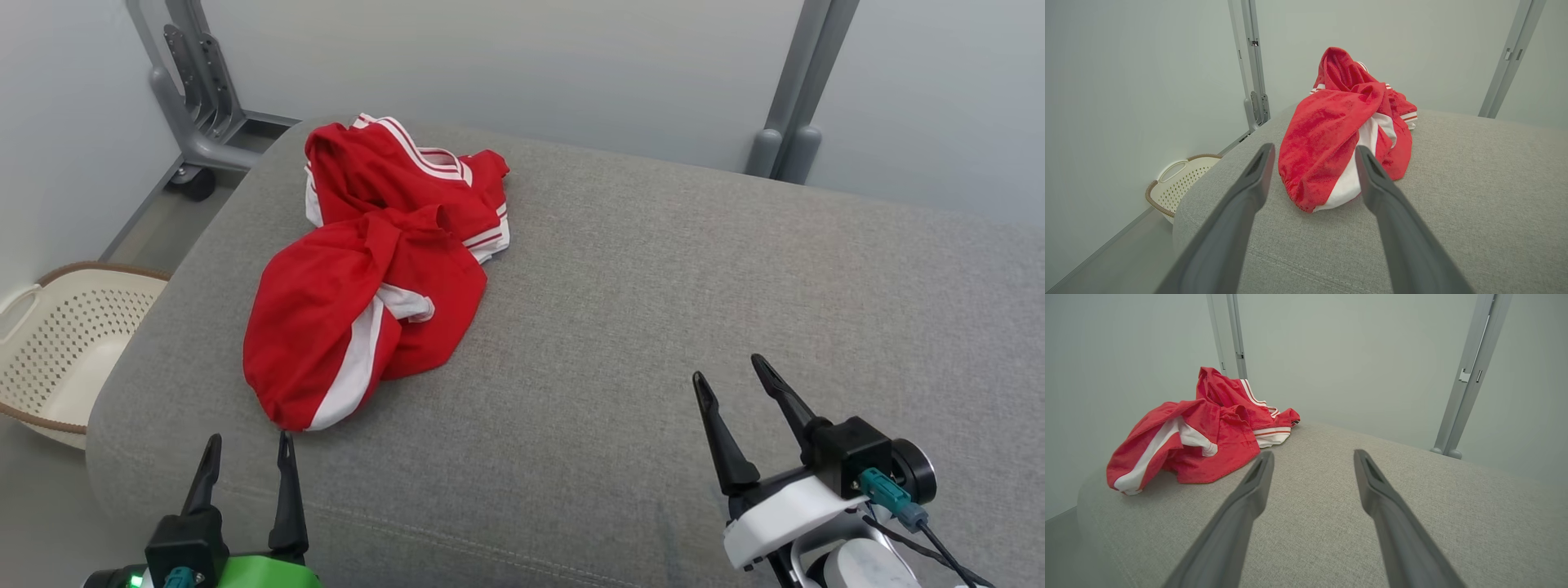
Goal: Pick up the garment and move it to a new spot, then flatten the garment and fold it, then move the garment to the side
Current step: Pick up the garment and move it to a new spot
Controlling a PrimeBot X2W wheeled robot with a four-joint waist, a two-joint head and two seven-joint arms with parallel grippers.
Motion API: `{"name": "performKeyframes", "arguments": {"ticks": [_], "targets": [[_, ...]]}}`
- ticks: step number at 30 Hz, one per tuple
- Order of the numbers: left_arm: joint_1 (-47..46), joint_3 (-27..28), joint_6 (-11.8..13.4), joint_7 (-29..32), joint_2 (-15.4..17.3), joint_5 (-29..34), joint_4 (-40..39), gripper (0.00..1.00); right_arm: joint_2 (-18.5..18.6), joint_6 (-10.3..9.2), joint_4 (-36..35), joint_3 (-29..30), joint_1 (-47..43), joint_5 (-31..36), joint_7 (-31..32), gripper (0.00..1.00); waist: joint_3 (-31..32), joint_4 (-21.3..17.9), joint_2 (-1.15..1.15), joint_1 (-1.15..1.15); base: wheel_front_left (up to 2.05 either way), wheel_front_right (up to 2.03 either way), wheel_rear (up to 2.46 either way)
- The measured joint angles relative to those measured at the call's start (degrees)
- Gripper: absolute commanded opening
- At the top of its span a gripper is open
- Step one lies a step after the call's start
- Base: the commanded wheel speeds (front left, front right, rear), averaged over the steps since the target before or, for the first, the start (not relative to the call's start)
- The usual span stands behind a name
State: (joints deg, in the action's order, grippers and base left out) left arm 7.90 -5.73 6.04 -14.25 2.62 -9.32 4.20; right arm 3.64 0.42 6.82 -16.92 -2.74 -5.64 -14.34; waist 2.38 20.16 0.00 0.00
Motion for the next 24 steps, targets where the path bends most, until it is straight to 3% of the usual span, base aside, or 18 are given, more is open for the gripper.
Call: {"name": "performKeyframes", "arguments": {"ticks": [14,24], "targets": [[-11.23,-1.59,-2.57,1.35,0.23,0.09,9.11,1.0,0.25,0.08,0.65,0.15,0.24,0.43,0.0,1.0,-1.47,-4.69,0.0,0.0,0.0,0.0,0.0],[-19.91,3.88,-2.18,8.4,0.65,-4.1,21.3,1.0,1.55,1.08,0.46,-0.56,3.49,2.21,-0.01,1.0,-4.65,-8.88,0.0,0.0,0.0,0.0,0.0]]}}
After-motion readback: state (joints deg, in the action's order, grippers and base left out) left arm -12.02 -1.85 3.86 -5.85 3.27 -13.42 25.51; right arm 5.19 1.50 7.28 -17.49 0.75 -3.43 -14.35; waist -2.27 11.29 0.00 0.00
